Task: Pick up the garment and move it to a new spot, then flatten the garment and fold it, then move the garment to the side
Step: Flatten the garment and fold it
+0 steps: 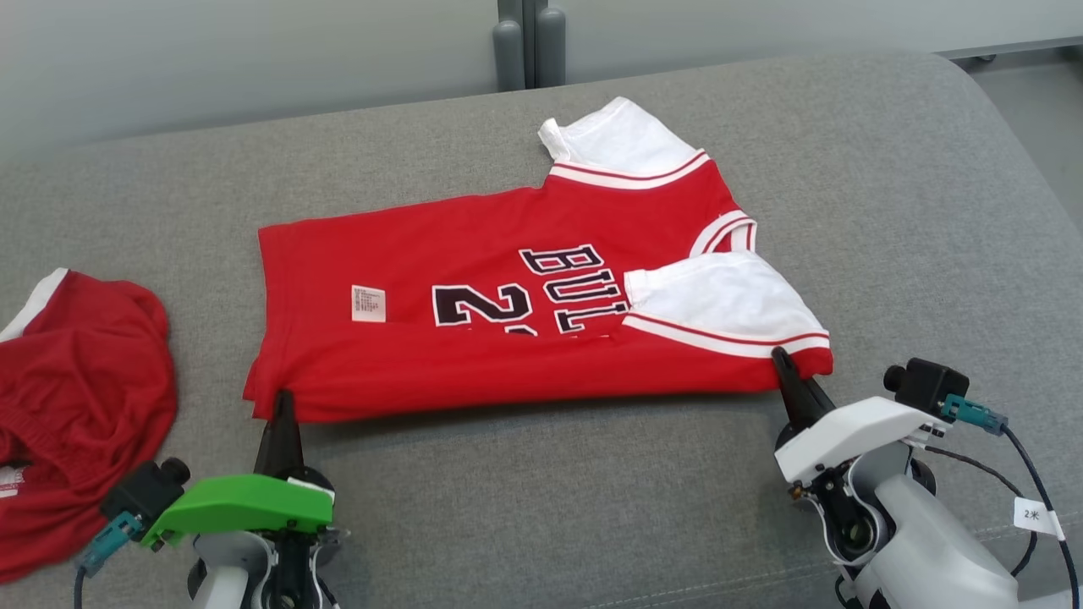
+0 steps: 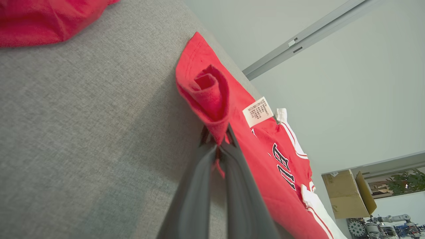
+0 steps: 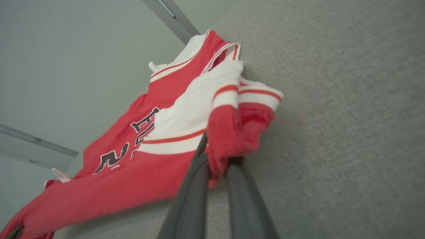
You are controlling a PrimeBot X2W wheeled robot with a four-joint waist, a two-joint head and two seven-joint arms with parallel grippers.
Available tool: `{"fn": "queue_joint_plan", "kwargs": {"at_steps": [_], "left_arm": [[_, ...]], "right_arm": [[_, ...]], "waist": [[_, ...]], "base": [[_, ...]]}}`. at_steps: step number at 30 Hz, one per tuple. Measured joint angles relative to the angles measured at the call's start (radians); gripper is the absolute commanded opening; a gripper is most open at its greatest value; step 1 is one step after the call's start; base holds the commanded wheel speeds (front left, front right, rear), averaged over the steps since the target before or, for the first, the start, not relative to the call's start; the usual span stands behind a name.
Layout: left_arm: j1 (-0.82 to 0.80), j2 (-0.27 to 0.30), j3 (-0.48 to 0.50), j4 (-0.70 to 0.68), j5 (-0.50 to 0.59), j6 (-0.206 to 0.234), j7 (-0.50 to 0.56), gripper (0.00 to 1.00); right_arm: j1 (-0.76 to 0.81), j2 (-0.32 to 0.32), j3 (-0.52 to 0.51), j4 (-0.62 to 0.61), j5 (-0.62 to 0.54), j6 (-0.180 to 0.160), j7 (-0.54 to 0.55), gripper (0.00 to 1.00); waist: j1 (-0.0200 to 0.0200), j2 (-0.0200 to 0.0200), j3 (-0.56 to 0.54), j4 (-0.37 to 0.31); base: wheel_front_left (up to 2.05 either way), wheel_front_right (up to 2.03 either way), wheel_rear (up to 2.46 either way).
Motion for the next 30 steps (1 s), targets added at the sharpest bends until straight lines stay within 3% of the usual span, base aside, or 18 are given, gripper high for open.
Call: {"fn": "queue_joint_plan", "kwargs": {"at_steps": [12,30], "left_arm": [[0.212,0.007,-0.044,-0.115,-0.015,0.034,-0.004,0.0],[0.311,0.022,-0.057,-0.24,0.007,0.067,-0.004,0.0]], "right_arm": [[0.158,-0.048,0.011,-0.077,0.001,0.001,0.0,0.0],[0.22,-0.077,0.025,-0.167,-0.002,-0.002,0.007,0.0]], "waist": [[0.0,0.0,-0.034,-0.025],[0.0,0.0,-0.037,-0.021]], "base": [[0.0,0.0,0.0],[0.0,0.0,0.0]]}}
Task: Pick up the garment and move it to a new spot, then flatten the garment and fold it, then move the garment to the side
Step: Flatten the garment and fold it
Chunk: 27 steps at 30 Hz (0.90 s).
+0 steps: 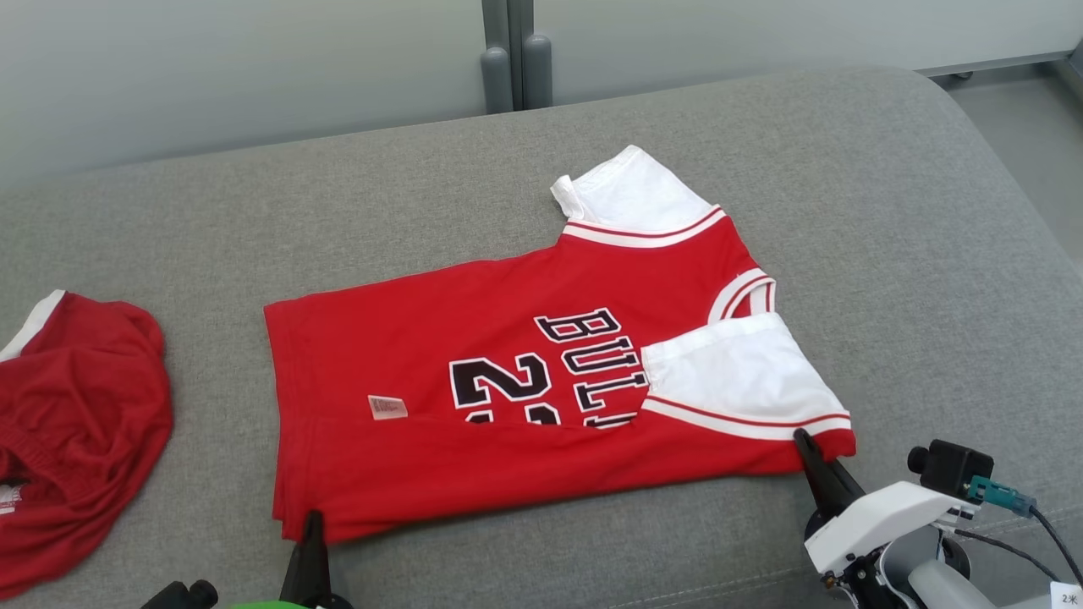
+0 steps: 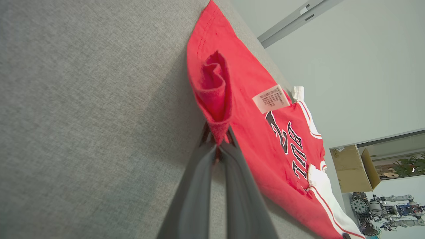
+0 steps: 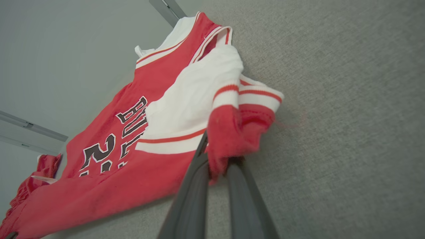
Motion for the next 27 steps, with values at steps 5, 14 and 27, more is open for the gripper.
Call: {"fn": "queue_joint_plan", "kwargs": {"at_steps": [5,14,27], "left_arm": [[0.02,0.0,-0.005,0.004,0.003,0.01,0.008,0.0],[0.034,0.028,0.007,0.001,0.053,0.019,0.008,1.0],[0.077,0.082,0.089,-0.044,0.086,0.022,0.007,1.0]], "right_arm": [[0.029,-0.001,0.009,-0.004,0.0,-0.009,0.005,0.0],[0.042,-0.016,0.016,-0.022,-0.02,-0.042,0.013,1.0],[0.093,-0.119,-0.034,-0.07,-0.046,-0.106,0.013,1.0]], "waist": [[0.0,0.0,-0.01,0.001],[0.0,0.0,-0.017,-0.011],[0.0,0.0,-0.014,-0.02]], "base": [[0.0,0.0,0.0],[0.0,0.0,0.0],[0.0,0.0,0.0]]}}
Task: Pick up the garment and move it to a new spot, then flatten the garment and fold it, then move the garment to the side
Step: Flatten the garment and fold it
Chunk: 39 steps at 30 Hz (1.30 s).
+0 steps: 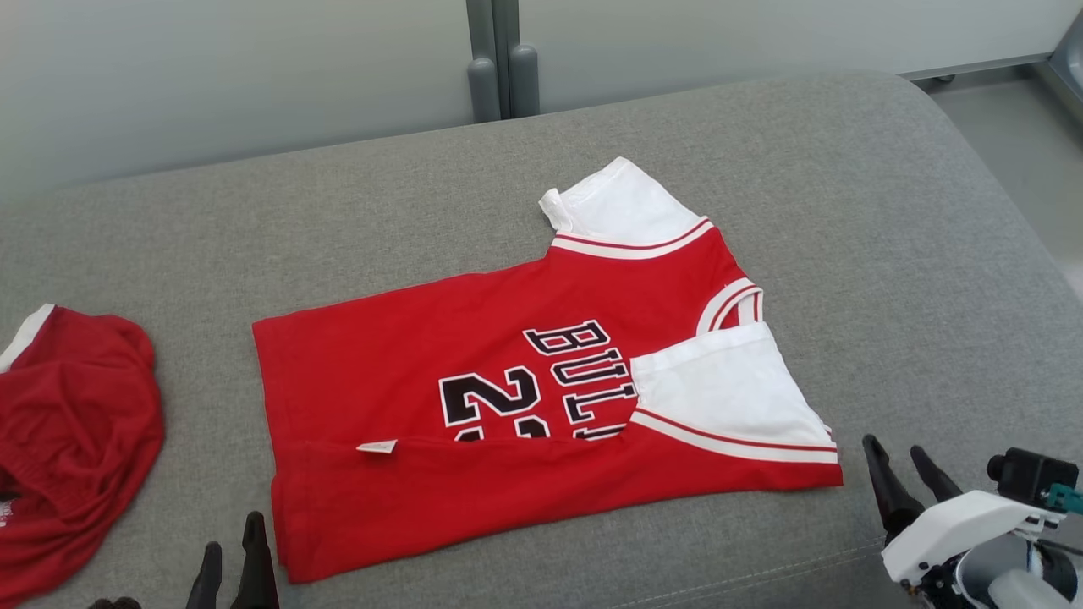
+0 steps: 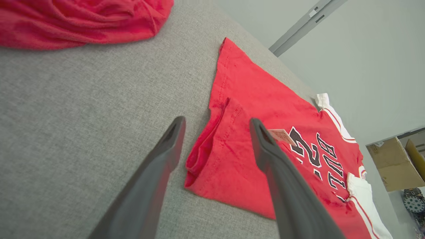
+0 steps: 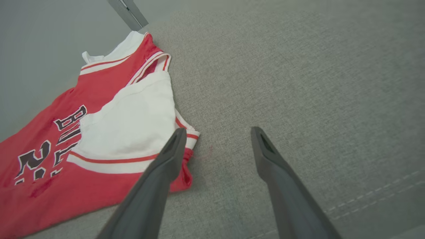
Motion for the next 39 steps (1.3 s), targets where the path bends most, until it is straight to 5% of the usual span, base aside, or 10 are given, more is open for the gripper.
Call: {"fn": "queue_joint_plan", "kwargs": {"at_steps": [10,17,39], "left_arm": [[-0.234,0.087,-0.085,-0.044,0.177,0.0,0.065,1.0],[-0.407,0.102,-0.096,0.076,0.244,0.0,0.188,1.0],[-0.797,-0.005,-0.055,0.406,0.402,0.005,0.355,1.0]], "right_arm": [[-0.257,-0.126,0.041,-0.099,-0.137,-0.001,0.079,1.0],[-0.45,-0.138,0.077,-0.105,-0.169,0.006,0.183,1.0],[-0.792,-0.092,0.168,0.013,-0.242,0.056,0.358,1.0]], "waist": [[0.0,0.0,0.043,0.001],[0.0,0.0,0.108,0.008],[0.0001,0.0,0.318,0.048]], "base": [[0.0,0.0,0.0],[0.0,0.0,0.0],[0.0,0.0,0.0]]}}
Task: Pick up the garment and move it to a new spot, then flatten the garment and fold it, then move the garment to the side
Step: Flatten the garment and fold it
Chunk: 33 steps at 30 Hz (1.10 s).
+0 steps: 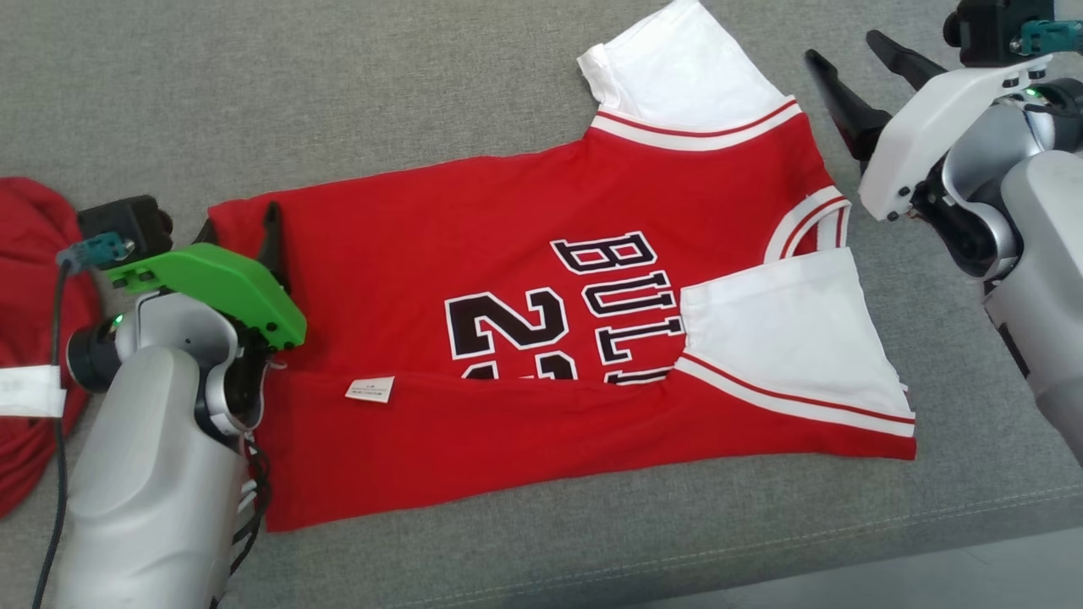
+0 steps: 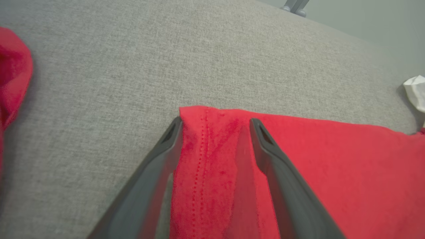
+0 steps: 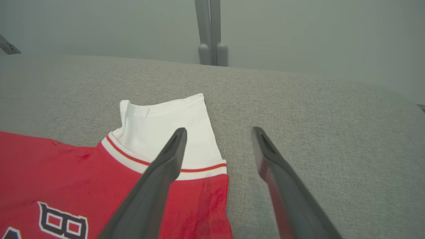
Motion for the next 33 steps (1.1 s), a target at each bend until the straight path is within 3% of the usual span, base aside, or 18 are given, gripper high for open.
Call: {"fn": "queue_joint_plan", "kwargs": {"at_steps": [10,12,14,16,19,21,22,24,26,31,33], "left_arm": [[-0.082,-0.08,-0.054,0.043,0.031,0.0,0.007,1.0],[-0.093,-0.08,-0.063,0.058,0.035,0.0,0.006,0.73],[-0.101,-0.084,-0.073,0.066,0.038,0.0,0.002,0.65],[-0.107,-0.089,-0.079,0.07,0.04,0.0,-0.003,0.72],[-0.118,-0.09,-0.083,0.089,0.045,0.0,-0.012,0.91],[-0.123,-0.091,-0.086,0.096,0.046,0.0,-0.02,0.93],[-0.126,-0.091,-0.088,0.099,0.046,0.0,-0.022,0.91],[-0.133,-0.095,-0.092,0.103,0.046,0.0,-0.029,0.73],[-0.139,-0.096,-0.106,0.107,0.046,0.0,-0.036,0.71],[-0.157,-0.105,-0.135,0.124,0.037,-0.002,-0.042,0.44],[-0.158,-0.106,-0.145,0.13,0.029,-0.009,-0.048,0.43]], "right_arm": [[-0.094,-0.03,-0.017,0.112,-0.01,0.0,0.039,1.0],[-0.106,-0.029,-0.017,0.137,-0.01,0.0,0.043,1.0],[-0.114,-0.026,-0.018,0.16,-0.01,-0.001,0.047,1.0],[-0.119,-0.023,-0.02,0.182,-0.01,-0.003,0.047,1.0],[-0.132,-0.018,-0.019,0.213,-0.01,-0.003,0.047,1.0],[-0.144,-0.014,-0.019,0.229,-0.01,-0.003,0.047,1.0],[-0.15,-0.009,-0.018,0.239,-0.011,-0.003,0.047,1.0],[-0.159,0.002,-0.015,0.258,-0.014,-0.003,0.047,1.0],[-0.163,0.006,-0.014,0.281,-0.02,-0.005,0.046,1.0],[-0.179,-0.012,-0.016,0.33,-0.032,-0.012,0.04,1.0],[-0.189,-0.011,-0.015,0.345,-0.04,-0.013,0.031,1.0]], "waist": [[0.0,0.0,0.032,0.066],[0.0,0.0,0.039,0.083],[0.0,0.0,0.047,0.101],[0.0,0.0,0.054,0.12],[0.0,0.0,0.065,0.146],[0.0,0.0,0.072,0.162],[0.0,0.0,0.075,0.168],[0.0,0.0,0.082,0.179],[0.0,0.0,0.086,0.187],[0.0,0.0,0.09,0.208],[0.0,0.0,0.091,0.216]], "base": [[0.0,0.0,0.0],[0.0,0.0,0.0],[0.0,0.0,0.0],[0.0,0.0,0.0],[0.0,0.0,0.0],[0.0,0.0,0.0],[0.0,0.0,0.0],[0.0,0.0,0.0],[0.0,0.0,0.0],[0.0,0.0,0.0],[0.0,0.0,0.0]]}}
